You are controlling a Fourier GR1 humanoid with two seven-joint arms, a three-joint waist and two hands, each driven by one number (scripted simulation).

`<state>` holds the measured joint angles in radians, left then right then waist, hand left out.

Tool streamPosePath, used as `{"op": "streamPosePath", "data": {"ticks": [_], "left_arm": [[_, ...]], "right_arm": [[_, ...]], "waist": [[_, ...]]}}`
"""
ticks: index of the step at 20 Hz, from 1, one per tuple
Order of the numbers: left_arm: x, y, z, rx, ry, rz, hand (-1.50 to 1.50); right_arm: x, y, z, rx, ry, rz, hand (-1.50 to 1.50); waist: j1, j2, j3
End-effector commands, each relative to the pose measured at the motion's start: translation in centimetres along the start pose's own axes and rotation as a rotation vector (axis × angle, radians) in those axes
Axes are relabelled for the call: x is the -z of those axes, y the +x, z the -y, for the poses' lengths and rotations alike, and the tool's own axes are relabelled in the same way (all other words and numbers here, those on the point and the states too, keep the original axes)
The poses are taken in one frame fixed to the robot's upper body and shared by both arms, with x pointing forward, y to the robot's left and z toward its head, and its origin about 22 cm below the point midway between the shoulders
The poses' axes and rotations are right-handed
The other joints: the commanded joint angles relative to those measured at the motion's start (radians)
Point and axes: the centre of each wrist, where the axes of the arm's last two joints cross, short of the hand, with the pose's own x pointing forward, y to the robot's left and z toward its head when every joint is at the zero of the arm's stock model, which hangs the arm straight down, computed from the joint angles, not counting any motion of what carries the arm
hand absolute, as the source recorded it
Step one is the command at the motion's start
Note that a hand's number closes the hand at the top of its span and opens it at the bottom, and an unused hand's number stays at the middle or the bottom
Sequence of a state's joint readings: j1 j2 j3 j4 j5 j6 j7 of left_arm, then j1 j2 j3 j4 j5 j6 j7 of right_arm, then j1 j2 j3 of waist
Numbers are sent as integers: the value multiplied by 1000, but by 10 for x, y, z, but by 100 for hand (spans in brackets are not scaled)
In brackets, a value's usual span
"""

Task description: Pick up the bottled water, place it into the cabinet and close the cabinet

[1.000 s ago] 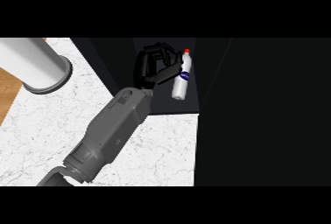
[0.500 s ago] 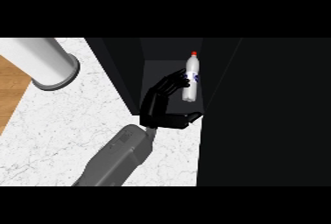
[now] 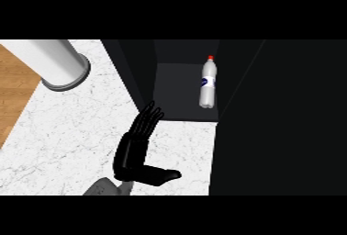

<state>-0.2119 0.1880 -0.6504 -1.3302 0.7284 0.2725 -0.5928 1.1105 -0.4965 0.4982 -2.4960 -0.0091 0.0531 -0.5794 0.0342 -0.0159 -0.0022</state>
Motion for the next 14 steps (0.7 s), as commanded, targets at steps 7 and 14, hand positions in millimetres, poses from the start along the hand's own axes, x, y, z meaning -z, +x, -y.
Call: {"op": "streamPosePath", "data": {"ticks": [7,14], "left_arm": [[-86,40,-58,4,-9,14,-150],[-115,81,-95,49,5,80,-150]], "right_arm": [[24,33,6,-143,484,13,150],[36,42,2,-152,578,53,150]], "waist": [[26,-2,-6],[35,0,-7]]}}
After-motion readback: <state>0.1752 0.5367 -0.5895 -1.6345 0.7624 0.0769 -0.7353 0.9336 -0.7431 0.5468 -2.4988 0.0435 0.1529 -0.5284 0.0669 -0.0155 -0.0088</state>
